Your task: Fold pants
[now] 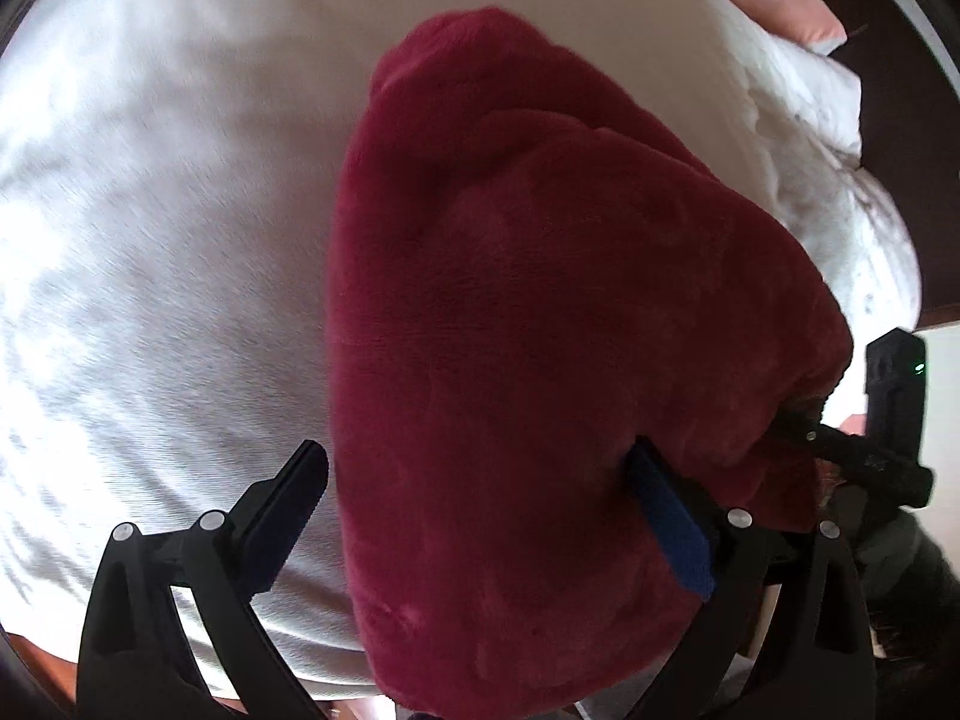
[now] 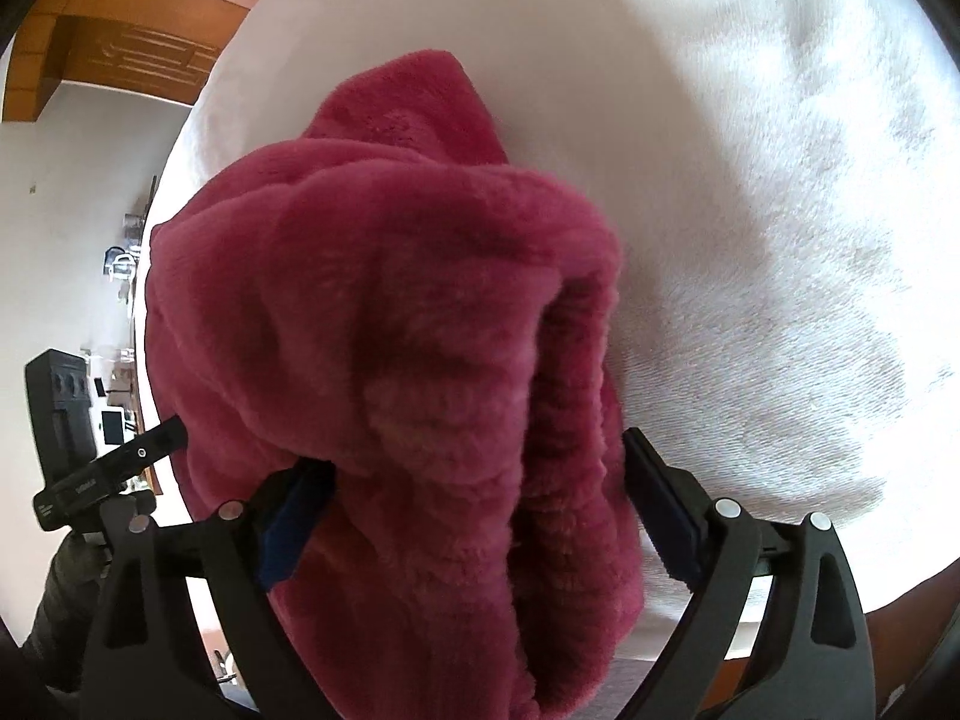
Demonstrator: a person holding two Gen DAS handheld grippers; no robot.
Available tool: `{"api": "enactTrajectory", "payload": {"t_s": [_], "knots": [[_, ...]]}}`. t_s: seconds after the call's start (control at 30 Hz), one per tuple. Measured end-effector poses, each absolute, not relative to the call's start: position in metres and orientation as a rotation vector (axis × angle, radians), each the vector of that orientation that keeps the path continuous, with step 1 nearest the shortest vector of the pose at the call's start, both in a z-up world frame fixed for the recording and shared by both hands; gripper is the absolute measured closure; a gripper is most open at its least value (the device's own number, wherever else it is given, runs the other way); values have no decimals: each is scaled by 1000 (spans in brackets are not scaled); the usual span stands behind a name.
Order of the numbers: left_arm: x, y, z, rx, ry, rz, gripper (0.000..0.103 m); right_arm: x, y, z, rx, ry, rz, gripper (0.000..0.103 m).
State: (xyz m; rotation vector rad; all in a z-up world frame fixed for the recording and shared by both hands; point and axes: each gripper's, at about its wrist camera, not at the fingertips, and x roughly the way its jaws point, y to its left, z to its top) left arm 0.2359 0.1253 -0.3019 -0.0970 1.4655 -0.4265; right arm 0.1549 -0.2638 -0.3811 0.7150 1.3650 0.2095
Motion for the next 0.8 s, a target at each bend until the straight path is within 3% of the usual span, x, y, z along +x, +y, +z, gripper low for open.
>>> {"api": "enactTrajectory", "payload": {"t_s": [0.37, 0.63, 0.8], "knots": [[248, 141, -335, -324, 1583, -508, 5, 164, -262, -395, 763, 1399, 218, 9], [250, 146, -345, -453, 1624, -531, 6, 161, -260, -384, 747, 1400, 202, 38], [251, 151, -330, -463, 1596, -601, 36, 158, -256, -360, 708, 1389, 185, 55]]}}
